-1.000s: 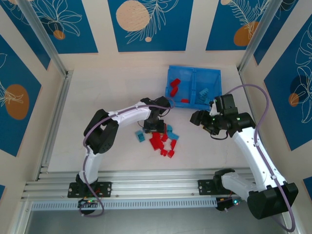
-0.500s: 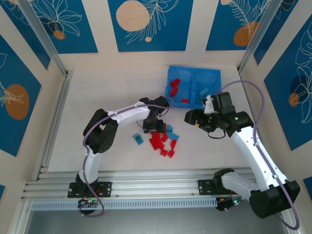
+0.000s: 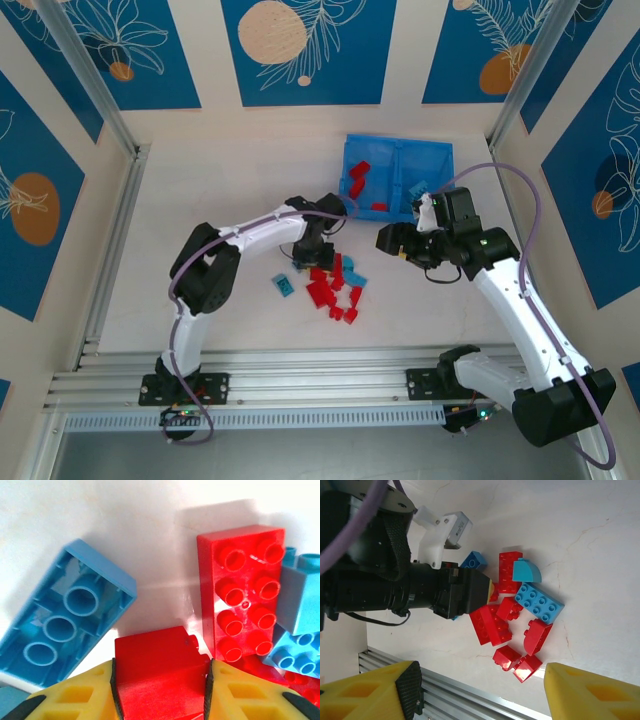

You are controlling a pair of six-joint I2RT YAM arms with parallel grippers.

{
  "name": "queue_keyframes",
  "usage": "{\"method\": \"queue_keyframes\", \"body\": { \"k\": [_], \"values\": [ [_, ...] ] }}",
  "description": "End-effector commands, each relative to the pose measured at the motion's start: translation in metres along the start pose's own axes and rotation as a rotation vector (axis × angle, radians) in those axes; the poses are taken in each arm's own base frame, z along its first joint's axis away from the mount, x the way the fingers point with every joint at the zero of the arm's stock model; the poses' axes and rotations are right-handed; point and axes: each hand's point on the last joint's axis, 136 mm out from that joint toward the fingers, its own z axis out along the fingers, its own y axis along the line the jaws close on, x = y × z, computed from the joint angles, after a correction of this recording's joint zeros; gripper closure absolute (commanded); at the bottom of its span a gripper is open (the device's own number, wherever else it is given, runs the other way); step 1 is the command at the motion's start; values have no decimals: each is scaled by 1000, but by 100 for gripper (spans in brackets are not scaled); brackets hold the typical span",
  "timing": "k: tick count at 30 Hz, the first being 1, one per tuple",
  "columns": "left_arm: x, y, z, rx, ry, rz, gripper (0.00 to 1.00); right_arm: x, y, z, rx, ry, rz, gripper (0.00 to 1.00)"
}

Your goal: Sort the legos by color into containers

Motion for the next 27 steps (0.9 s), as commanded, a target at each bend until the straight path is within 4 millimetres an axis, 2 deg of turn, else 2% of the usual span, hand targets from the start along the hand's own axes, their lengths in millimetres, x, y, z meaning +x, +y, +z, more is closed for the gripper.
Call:
{"method": "queue_keyframes", "body": {
  "k": [1, 6, 11, 13, 17, 20, 22, 24, 27],
  "values": [
    [-26, -8, -46, 43, -102, 40, 61, -6, 15, -12, -36, -39, -23, 33],
    [-63, -55, -92, 209, -221, 134, 61, -13, 13, -15, -14, -71, -20, 32],
    [-121, -88, -124, 266, -398, 182, 60, -17, 12, -18, -1, -97, -15, 32],
    [-147, -94, -127, 268, -474, 176, 59, -17, 11, -19, 5, -100, -12, 33],
    [-201, -97, -117, 262, -615, 128, 59, -15, 9, -25, 15, -112, -4, 32],
    [-231, -99, -111, 301, -687, 79, 59, -11, 7, -30, 27, -123, -1, 32],
    [-242, -103, -106, 326, -720, 72, 57, -9, 4, -35, 36, -135, 3, 32],
    [-249, -107, -108, 346, -748, 74, 51, -6, 3, -38, 39, -145, 3, 33],
    [-253, -118, -123, 398, -786, 81, 40, -5, -1, -41, 48, -162, 4, 32]
  ]
}}
